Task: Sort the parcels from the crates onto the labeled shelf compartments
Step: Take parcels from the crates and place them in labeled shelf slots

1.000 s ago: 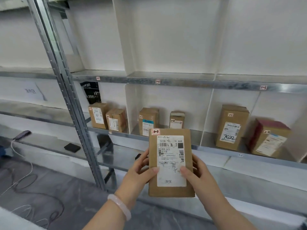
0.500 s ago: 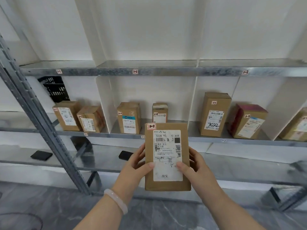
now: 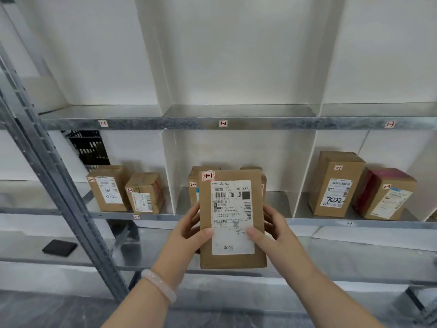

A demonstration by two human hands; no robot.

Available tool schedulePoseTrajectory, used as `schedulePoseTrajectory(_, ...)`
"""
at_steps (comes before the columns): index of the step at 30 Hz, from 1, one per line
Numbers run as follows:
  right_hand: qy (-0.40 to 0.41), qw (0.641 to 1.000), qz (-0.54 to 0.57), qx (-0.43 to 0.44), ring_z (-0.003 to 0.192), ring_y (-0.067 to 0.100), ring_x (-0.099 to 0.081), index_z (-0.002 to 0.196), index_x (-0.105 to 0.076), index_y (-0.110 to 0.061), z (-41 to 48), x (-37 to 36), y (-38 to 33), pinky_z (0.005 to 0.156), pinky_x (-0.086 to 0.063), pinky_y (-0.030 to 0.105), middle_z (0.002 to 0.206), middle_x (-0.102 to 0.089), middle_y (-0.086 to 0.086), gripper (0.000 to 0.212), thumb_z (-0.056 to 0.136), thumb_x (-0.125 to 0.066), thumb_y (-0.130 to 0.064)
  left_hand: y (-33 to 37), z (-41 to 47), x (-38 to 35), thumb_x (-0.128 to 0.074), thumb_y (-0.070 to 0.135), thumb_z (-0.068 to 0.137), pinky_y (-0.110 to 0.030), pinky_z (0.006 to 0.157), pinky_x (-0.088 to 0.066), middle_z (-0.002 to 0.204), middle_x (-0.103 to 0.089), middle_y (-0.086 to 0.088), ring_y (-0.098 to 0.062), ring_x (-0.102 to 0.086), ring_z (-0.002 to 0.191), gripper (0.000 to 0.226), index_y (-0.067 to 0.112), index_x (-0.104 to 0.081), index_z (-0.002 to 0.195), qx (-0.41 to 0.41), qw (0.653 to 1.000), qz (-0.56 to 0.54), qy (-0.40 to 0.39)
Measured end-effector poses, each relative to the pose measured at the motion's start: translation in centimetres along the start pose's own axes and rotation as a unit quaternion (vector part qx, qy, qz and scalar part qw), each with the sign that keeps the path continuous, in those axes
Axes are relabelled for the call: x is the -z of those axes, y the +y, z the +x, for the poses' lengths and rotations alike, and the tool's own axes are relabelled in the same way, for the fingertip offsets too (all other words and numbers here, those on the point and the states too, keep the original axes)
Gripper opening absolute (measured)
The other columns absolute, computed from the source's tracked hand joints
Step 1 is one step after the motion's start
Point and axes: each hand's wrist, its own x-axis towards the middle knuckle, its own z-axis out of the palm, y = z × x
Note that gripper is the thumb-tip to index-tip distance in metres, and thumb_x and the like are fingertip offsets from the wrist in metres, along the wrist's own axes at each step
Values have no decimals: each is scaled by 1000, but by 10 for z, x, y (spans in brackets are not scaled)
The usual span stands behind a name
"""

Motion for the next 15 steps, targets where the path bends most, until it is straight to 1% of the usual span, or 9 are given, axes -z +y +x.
schedulePoseTrajectory(2,-16,1000,-5,7,112,-7,-53,130,-38,-50,14,-21,-7,76,-52,14,125,-55,-28,64,78,-73,-41,11,6,25,-84,36,54,-41,88,-57,125,-69,7,-19,-67,114,84,43,-52,131,-6,1000,2,-2)
schedulePoseTrajectory(4,-25,1000,0,10,117,-3,-52,137,-39,-45,28,-38,-15,90,-50,20,129,-54,-24,74,71,-71,-46,19,12,48,-84,38,52,-45,93,-56,126,-69,5,-21,-65,117,88,41,-51,134,-13,1000,-1,8)
schedulePoseTrajectory(5,-27,1000,3,11,120,0,-51,138,-39,-44,36,-45,-19,95,-48,24,131,-54,-23,72,73,-71,-45,22,14,58,-84,37,53,-44,93,-56,127,-68,4,-21,-65,118,89,39,-51,136,-19,1000,-4,14)
schedulePoseTrajectory(7,-33,999,7,21,123,2,-49,134,-40,-46,52,-59,-25,98,-43,26,130,-53,-23,60,82,-69,-38,29,19,78,-83,36,56,-42,91,-57,128,-68,3,-22,-65,118,89,37,-50,138,-34,999,-10,28)
schedulePoseTrajectory(8,-42,999,5,27,123,1,-49,134,-41,-47,60,-67,-28,99,-43,27,130,-53,-23,59,84,-69,-36,33,22,87,-83,36,56,-43,92,-57,128,-68,2,-23,-65,118,88,37,-50,138,-37,999,-13,37)
schedulePoseTrajectory(11,-83,995,2,46,123,0,-50,133,-41,-52,83,-93,-37,103,-47,37,131,-53,-27,66,75,-72,-47,47,34,113,-83,36,56,-49,96,-53,129,-67,1,-24,-65,118,86,38,-52,137,-57,996,-8,71)
schedulePoseTrajectory(12,-97,994,3,54,124,-1,-49,133,-40,-53,91,-102,-41,101,-49,36,131,-52,-28,66,75,-72,-47,53,39,120,-83,36,57,-49,98,-52,129,-67,1,-24,-64,119,86,37,-52,137,-68,994,-2,83)
schedulePoseTrajectory(14,-125,989,8,76,123,-4,-48,137,-38,-49,109,-117,-50,90,-50,21,133,-51,-26,64,82,-71,-39,66,48,133,-82,36,58,-49,99,-51,130,-67,1,-24,-63,120,88,34,-50,141,-94,990,6,102)
schedulePoseTrajectory(15,-136,987,10,89,123,-5,-47,138,-38,-47,119,-123,-55,86,-47,16,134,-50,-25,64,84,-70,-35,74,53,139,-81,35,59,-48,99,-51,130,-67,0,-24,-63,121,89,31,-49,142,-107,988,11,113)
